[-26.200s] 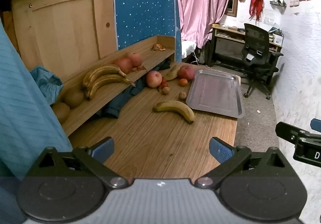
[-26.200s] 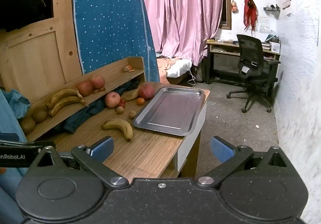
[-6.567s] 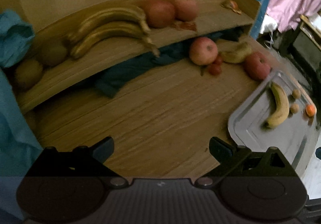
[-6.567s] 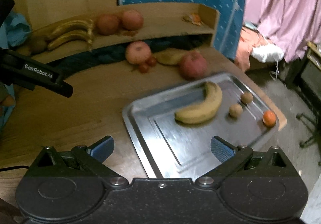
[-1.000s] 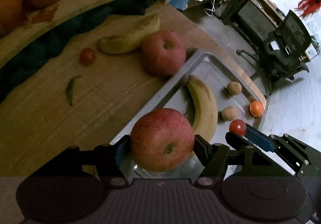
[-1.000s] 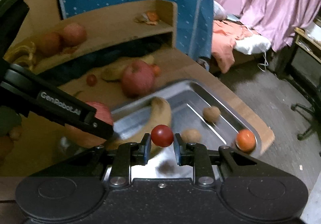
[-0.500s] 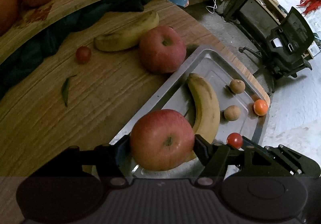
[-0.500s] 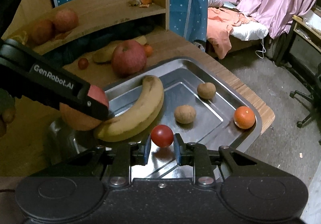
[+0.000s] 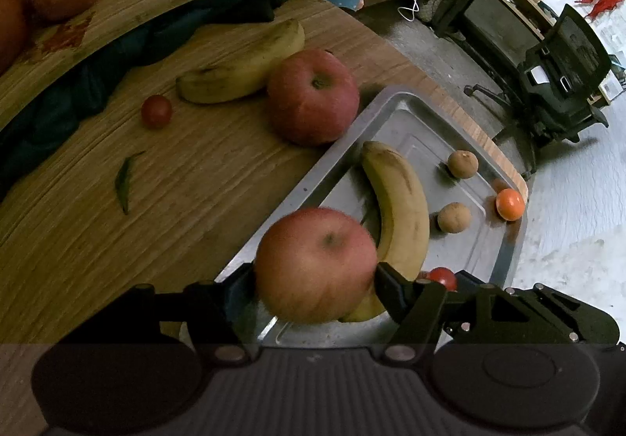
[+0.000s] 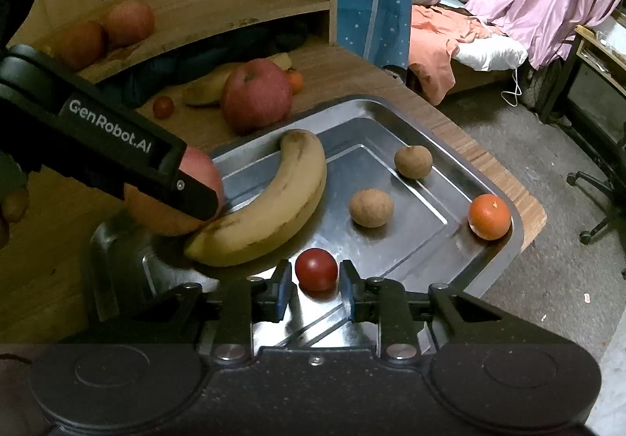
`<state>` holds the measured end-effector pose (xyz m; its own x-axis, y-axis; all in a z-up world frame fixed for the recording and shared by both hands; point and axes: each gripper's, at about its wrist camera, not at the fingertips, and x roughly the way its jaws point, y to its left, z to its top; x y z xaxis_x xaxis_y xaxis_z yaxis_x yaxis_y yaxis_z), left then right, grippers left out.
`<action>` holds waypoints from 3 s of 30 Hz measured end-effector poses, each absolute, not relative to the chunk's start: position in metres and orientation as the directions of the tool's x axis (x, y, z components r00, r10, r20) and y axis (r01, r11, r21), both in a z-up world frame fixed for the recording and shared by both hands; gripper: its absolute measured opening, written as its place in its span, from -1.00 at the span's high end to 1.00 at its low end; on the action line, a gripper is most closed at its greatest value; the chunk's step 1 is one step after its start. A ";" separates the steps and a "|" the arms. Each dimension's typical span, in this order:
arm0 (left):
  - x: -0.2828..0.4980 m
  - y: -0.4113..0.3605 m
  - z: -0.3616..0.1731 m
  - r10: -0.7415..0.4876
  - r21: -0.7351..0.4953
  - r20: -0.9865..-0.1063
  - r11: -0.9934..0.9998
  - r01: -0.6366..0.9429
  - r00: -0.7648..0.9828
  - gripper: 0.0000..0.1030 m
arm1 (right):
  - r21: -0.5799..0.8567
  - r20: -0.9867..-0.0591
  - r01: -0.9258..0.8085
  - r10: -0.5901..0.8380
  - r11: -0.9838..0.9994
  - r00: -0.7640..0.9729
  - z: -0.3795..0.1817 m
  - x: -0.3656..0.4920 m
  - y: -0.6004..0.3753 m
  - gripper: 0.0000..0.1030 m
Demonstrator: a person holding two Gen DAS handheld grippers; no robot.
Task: Organize fruits
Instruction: 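Carry the apple and tomato over the metal tray and open both grippers, then lift both tools away from the tray back toward the desk fruits, then grasp a large red apple with the right gripper while the left gripper grasps another red tomato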
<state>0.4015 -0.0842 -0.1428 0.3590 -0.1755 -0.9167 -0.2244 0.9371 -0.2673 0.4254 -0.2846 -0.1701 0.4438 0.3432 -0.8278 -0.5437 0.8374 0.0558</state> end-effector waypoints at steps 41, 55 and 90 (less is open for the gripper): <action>0.222 0.020 -0.118 0.090 -0.138 -0.933 0.803 -0.580 0.347 -0.99 | 0.008 -0.863 -0.666 0.342 0.746 0.373 -0.120 0.315 -0.247 -0.98; 0.205 0.052 -0.118 0.139 -0.140 -0.936 0.698 -0.702 0.324 -0.99 | -0.021 -0.853 -0.778 0.395 0.628 0.342 -0.111 0.328 -0.211 -0.98; 0.402 0.019 -0.143 0.113 -0.099 -0.950 0.775 -0.625 0.291 -0.99 | 0.008 -0.787 -0.782 0.486 0.623 0.379 -0.140 0.480 -0.213 -0.98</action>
